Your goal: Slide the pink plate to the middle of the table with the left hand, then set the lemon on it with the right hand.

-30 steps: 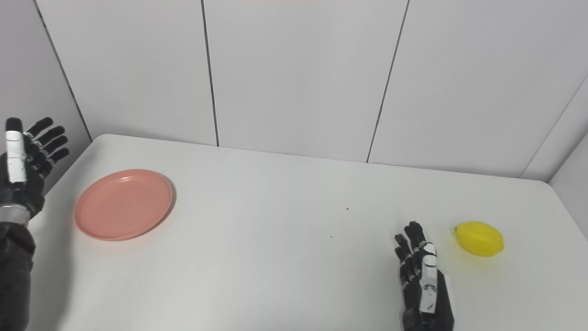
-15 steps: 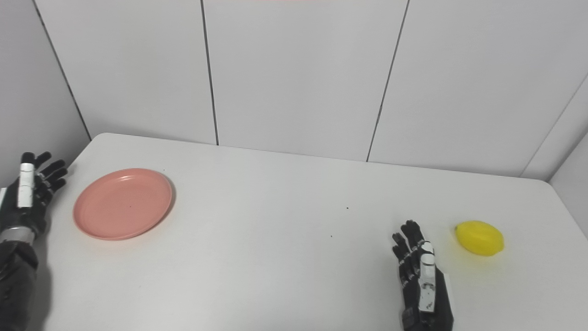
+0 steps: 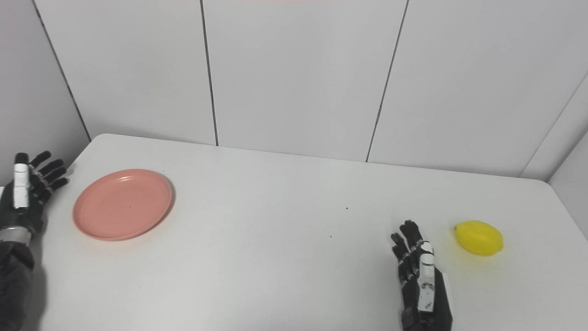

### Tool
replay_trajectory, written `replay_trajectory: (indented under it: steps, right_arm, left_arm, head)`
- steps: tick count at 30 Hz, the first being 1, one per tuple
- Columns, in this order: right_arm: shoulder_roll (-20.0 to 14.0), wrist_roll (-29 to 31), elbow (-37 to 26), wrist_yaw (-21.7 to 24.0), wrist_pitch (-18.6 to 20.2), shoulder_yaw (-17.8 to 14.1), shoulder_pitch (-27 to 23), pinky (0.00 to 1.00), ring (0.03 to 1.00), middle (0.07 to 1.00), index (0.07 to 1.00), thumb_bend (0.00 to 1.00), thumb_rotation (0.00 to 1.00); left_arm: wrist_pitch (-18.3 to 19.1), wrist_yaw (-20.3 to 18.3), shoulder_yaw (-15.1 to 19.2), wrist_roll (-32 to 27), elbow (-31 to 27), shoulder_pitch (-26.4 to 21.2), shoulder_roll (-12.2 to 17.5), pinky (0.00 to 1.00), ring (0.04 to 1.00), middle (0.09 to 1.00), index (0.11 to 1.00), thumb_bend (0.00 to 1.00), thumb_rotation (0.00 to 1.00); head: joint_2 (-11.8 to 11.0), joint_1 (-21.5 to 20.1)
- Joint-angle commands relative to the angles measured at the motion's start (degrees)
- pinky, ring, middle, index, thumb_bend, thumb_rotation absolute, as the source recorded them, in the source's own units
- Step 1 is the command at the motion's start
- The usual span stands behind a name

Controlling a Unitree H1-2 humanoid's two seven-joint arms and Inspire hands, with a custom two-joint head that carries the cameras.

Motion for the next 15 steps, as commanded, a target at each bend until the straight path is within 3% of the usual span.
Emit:
replay_trajectory:
  steps: [1,6,8,10,15]
  right_arm:
    - [1.5,0.6,4.3,0.6,-1.4,0.6,2.7,0.97,0.911,0.936,0.899,0.66,0.94]
    - [1.6,0.2,4.5,0.5,-2.0,0.7,2.7,0.97,0.910,0.934,0.898,0.65,0.95]
    - [1.8,0.3,4.3,0.5,-1.8,0.7,2.7,0.97,0.911,0.934,0.900,0.65,0.95]
    - [1.9,0.4,4.0,0.4,-1.6,0.8,2.7,0.97,0.914,0.934,0.900,0.65,0.95]
    - [2.0,0.3,3.8,0.3,-1.5,0.9,2.8,0.97,0.909,0.935,0.899,0.64,0.95]
  left_arm:
    - [-0.5,-0.9,-0.7,-0.4,-1.1,-1.7,0.1,0.74,0.760,0.731,0.774,1.00,0.85]
    - [0.7,-0.7,-1.9,-0.3,-5.2,0.0,-1.1,0.71,0.743,0.725,0.774,1.00,0.83]
    - [1.8,-0.1,-2.3,-0.1,-7.6,0.8,-1.9,0.76,0.771,0.742,0.775,1.00,0.83]
    - [2.8,-0.4,-2.7,-0.1,-9.6,1.6,-2.4,0.88,0.842,0.806,0.823,1.00,0.84]
    - [4.6,-0.3,-3.5,-0.1,-13.0,2.8,-3.3,0.93,0.882,0.846,0.872,1.00,0.86]
  head:
    - [0.1,0.0]
    - [0.2,-0.2]
    - [0.2,-0.4]
    - [0.3,-0.6]
    - [0.4,-0.7]
